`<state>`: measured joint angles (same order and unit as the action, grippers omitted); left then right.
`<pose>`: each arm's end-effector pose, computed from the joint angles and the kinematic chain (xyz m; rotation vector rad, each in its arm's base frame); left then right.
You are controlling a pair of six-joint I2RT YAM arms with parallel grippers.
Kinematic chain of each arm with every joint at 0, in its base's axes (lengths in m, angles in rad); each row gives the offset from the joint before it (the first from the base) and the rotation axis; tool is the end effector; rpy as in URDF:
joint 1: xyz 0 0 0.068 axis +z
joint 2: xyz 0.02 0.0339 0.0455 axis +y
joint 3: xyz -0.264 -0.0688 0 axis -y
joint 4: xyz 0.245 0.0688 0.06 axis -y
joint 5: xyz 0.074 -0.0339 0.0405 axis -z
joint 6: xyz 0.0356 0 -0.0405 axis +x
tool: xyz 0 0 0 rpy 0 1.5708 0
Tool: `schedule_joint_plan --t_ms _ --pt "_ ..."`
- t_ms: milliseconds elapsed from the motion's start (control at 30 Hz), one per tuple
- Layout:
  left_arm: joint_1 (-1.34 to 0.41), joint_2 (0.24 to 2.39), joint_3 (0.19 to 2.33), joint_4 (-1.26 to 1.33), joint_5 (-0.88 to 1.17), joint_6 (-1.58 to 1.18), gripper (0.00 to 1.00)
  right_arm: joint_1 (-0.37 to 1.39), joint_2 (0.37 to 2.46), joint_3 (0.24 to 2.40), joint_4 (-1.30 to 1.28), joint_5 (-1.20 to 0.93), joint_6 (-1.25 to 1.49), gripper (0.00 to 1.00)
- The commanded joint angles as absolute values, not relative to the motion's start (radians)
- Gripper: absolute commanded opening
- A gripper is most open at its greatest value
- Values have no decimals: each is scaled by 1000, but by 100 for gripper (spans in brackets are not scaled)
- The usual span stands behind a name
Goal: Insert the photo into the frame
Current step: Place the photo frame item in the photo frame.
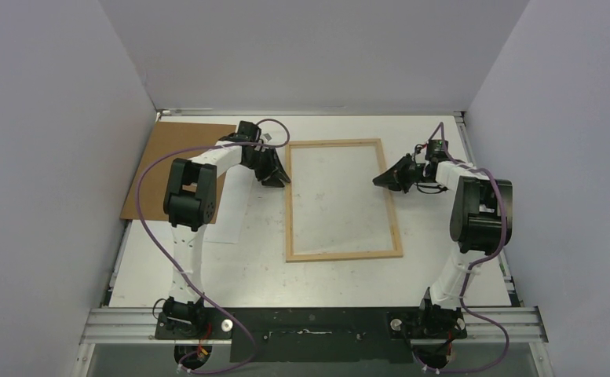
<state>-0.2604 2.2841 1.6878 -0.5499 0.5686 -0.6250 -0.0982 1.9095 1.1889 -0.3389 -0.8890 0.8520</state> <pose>0.4512 -0.1400 0.1304 -0.3379 2.8166 -1.0090 0.3795 -0.0096 0.1618 0.9172 2.5030 1.4260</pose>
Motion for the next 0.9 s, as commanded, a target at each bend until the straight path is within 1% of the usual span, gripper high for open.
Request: schedule_joint_plan --t_ms 0,67,133,167,267,400,467,500,600,667,800,867 --pt "-266 2382 1692 -585 359 -549 31 -69 1829 1193 -344 -920 822 19" --pt "-264 2386 1704 -589 362 -542 31 -35 1840 1210 -395 -916 732 31" --pt "-264 2391 1711 -594 367 -536 31 -8 1844 1199 -376 -905 683 42" --pt "-263 2393 1712 -593 369 -535 31 13 1846 1186 -341 -894 689 44" --pt "-261 2394 1711 -593 378 -534 30 59 1857 1169 -268 -876 701 47" --pt "-254 2389 1707 -593 378 -528 30 83 1839 1162 -255 -832 642 46" --pt "-247 2386 1706 -591 381 -525 30 81 1823 1152 -268 -825 610 42" --pt "-244 2385 1707 -589 382 -521 30 81 1815 1147 -271 -825 595 38" --pt "-229 2384 1708 -585 390 -513 29 77 1782 1123 -233 -838 607 17" --pt "-220 2383 1709 -582 397 -507 29 75 1750 1108 -198 -836 640 7" --pt "-205 2375 1703 -574 416 -496 29 72 1715 1118 -196 -828 691 0" --pt "-197 2367 1691 -553 451 -492 37 73 1699 1131 -202 -828 718 0"
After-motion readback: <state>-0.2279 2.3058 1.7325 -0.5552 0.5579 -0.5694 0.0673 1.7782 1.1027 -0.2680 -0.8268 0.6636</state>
